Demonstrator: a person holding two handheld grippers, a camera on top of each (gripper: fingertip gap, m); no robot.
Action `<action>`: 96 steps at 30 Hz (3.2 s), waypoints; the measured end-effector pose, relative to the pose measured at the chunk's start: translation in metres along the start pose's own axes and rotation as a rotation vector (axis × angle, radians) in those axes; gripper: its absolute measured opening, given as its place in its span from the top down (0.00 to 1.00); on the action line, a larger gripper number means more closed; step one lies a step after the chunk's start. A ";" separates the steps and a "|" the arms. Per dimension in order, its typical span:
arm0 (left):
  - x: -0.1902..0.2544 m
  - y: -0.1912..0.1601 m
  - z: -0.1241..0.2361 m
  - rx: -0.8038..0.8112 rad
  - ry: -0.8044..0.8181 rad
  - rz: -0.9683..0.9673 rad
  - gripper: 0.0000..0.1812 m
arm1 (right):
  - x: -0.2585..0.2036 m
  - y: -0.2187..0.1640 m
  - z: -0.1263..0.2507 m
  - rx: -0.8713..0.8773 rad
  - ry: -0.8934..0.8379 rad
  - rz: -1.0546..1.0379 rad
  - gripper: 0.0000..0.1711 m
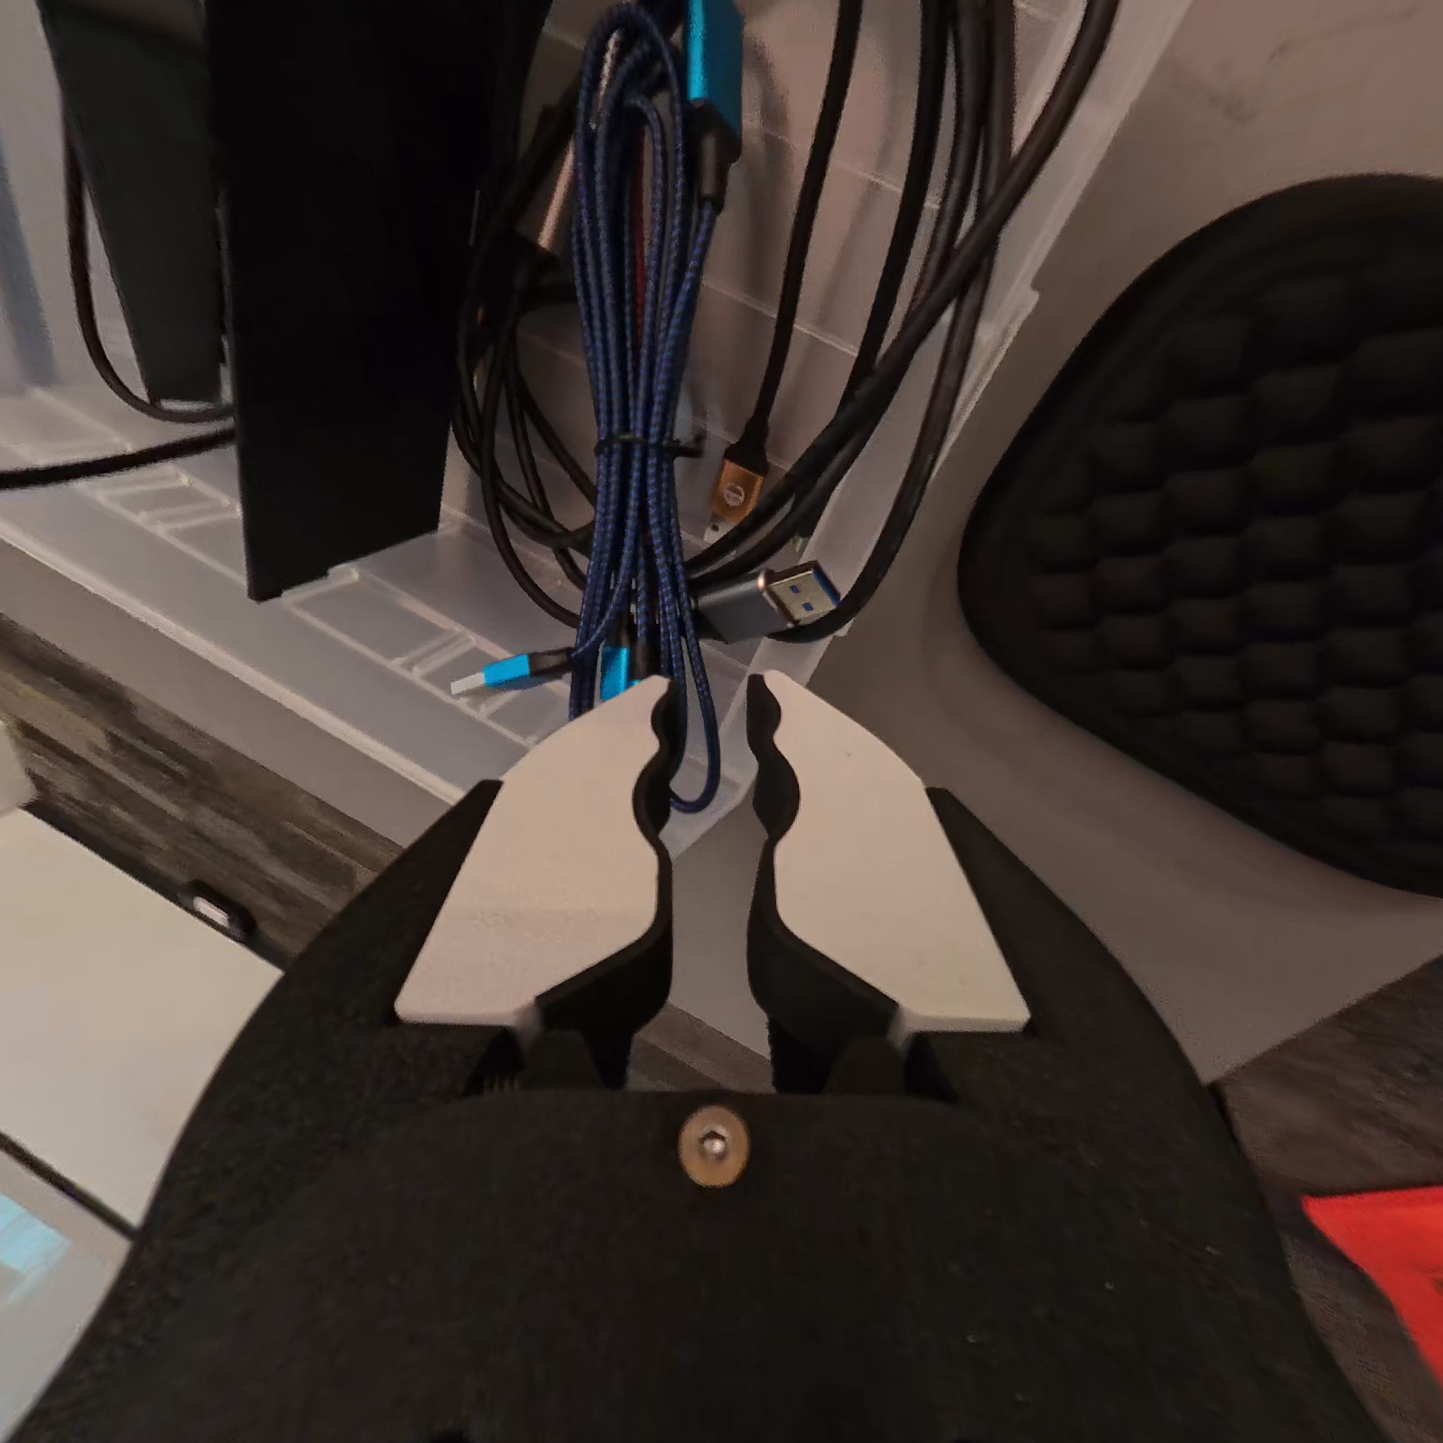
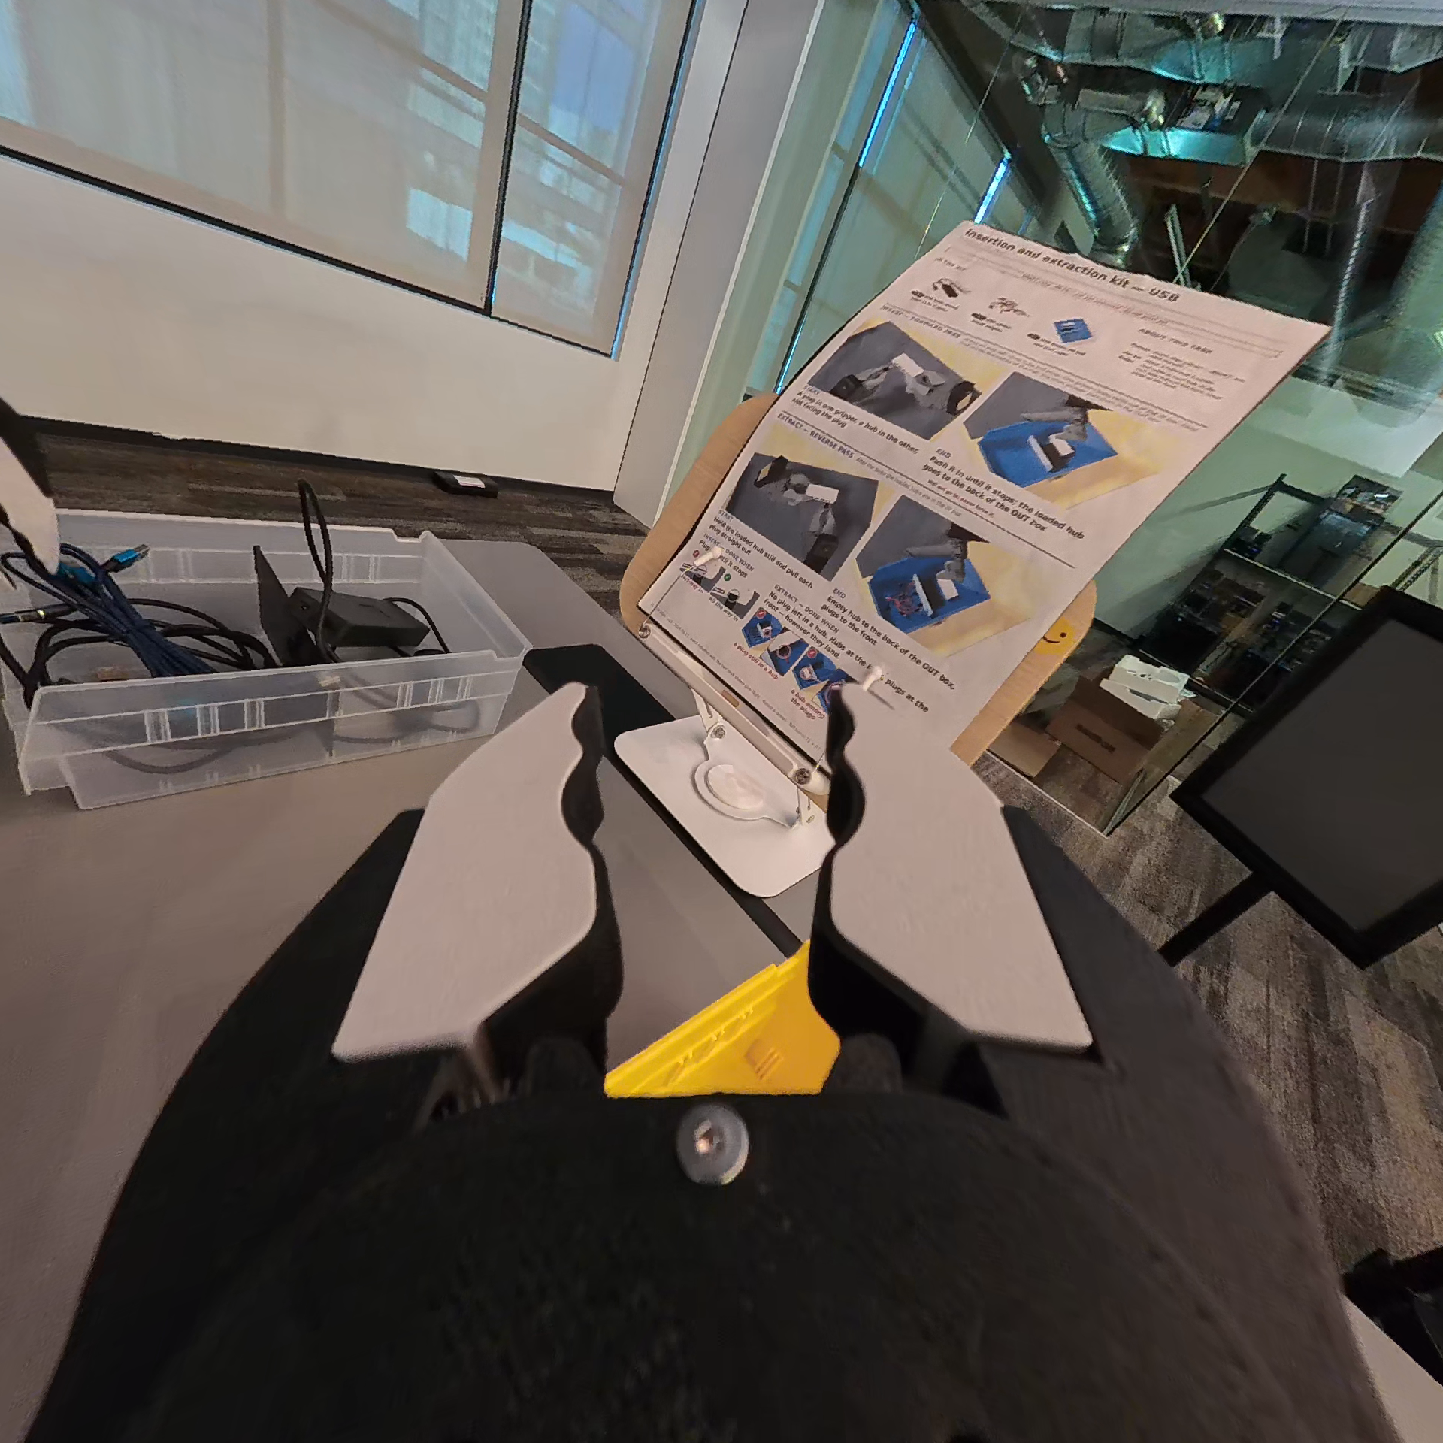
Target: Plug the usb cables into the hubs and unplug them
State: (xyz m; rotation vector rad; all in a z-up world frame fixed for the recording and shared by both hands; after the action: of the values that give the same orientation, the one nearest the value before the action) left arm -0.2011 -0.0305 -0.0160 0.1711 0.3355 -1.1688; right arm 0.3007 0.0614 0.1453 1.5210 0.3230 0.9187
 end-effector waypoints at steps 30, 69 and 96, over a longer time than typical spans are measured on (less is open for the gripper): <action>-0.005 0.022 -0.018 -0.088 -0.084 -0.727 0.85 | -0.025 -0.031 -0.030 -0.177 0.206 -0.032 0.67; -0.052 0.033 0.117 0.625 -0.412 0.296 0.91 | -0.033 -0.016 -0.011 -0.023 0.415 -0.160 0.69; 0.035 0.279 0.107 1.164 -0.500 0.425 0.91 | 0.005 -0.011 0.054 0.028 0.356 -0.206 0.69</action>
State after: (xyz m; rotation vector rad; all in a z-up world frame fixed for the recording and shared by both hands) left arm 0.0864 0.0139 0.0610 0.8942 -0.8281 -0.8177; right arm 0.3454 0.0293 0.1413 1.3168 0.7387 1.0208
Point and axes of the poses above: each gripper's, where its closed fingertips meet, z back along the fingers, y out of its top, x = y × z across the jaws, the point moved 7 cm from there along z, back along the fingers, and after that the axes turned 6 degrees about -x, right-handed, at the moved point
